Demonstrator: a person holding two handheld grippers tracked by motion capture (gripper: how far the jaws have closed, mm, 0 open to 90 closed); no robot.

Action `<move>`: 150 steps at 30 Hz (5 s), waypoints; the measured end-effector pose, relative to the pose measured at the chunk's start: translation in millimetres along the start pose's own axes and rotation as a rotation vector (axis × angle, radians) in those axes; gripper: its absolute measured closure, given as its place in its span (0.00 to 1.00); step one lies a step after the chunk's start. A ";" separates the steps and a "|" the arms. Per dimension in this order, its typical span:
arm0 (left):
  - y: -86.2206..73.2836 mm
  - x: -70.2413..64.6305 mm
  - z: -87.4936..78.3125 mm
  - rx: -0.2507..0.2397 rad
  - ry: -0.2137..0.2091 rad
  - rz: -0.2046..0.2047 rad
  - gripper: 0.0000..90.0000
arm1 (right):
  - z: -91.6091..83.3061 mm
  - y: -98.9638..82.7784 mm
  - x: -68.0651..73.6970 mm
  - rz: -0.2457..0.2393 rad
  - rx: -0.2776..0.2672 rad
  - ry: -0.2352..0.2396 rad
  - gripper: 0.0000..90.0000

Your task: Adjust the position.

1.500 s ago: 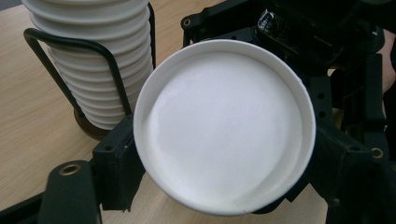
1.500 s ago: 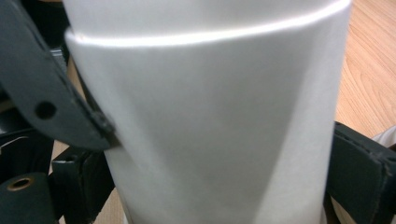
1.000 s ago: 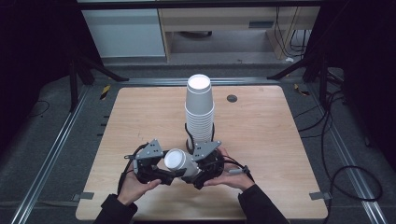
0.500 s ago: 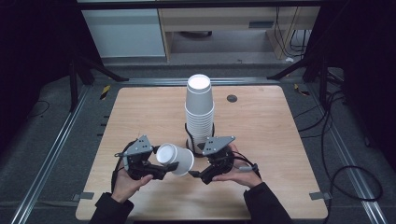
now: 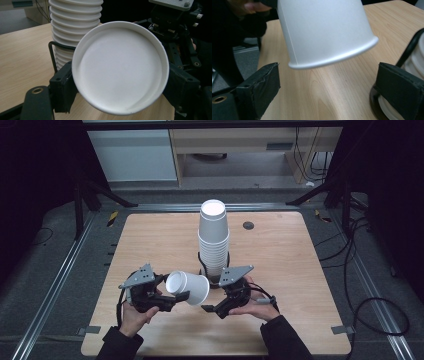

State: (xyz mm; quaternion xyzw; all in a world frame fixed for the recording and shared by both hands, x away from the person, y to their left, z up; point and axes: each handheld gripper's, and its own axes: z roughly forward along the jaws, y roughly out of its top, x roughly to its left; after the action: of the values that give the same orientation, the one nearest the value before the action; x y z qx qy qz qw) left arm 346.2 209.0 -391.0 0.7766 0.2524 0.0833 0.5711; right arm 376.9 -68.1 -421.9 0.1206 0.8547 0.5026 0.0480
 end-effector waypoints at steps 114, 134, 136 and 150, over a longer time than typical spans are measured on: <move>-17.0 -10.6 43.0 0.352 -0.144 0.088 0.22 | 28.0 -9.1 14.1 -0.168 0.277 0.025 0.09; -16.1 -9.0 40.3 0.343 -0.162 0.077 0.24 | 26.9 -8.9 12.9 -0.144 0.254 0.042 0.06; -16.0 -8.8 39.6 0.341 -0.157 0.080 0.24 | 25.6 -8.4 12.3 -0.136 0.246 0.047 0.05; -16.5 2.7 29.4 0.325 -0.114 0.073 0.24 | -1.5 1.4 4.3 -0.108 0.137 -0.001 0.05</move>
State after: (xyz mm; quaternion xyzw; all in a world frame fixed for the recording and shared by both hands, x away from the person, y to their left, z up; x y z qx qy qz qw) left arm 355.9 189.1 -416.6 0.8708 0.2016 0.0178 0.4480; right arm 372.6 -67.6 -419.8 0.0776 0.8922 0.4397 0.0674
